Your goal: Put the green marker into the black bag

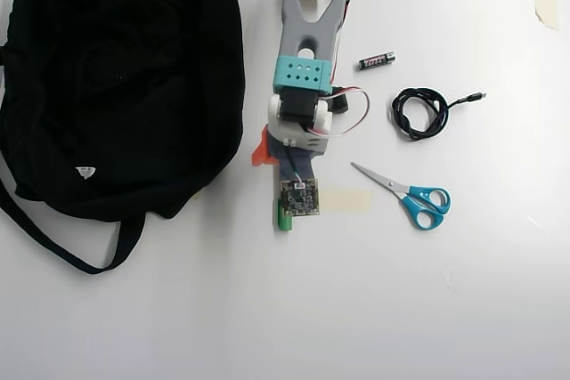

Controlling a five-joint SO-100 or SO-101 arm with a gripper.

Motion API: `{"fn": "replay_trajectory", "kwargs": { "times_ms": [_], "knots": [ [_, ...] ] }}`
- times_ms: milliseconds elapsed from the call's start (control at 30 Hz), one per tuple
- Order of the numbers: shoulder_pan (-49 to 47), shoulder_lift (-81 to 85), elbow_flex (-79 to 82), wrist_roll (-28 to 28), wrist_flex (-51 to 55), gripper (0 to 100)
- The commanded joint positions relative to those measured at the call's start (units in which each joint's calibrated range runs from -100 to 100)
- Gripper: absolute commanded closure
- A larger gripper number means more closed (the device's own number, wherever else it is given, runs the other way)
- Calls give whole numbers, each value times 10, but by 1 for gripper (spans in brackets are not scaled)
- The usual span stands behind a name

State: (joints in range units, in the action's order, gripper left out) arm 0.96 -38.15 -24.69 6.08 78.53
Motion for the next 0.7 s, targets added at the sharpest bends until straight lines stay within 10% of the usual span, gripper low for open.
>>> {"fn": "replay_trajectory", "kwargs": {
  "times_ms": [0, 667],
  "knots": [
    [-5, 5, -22, -2, 5, 68],
    [-15, -19, -26, -12, 4, 68]
  ]
}}
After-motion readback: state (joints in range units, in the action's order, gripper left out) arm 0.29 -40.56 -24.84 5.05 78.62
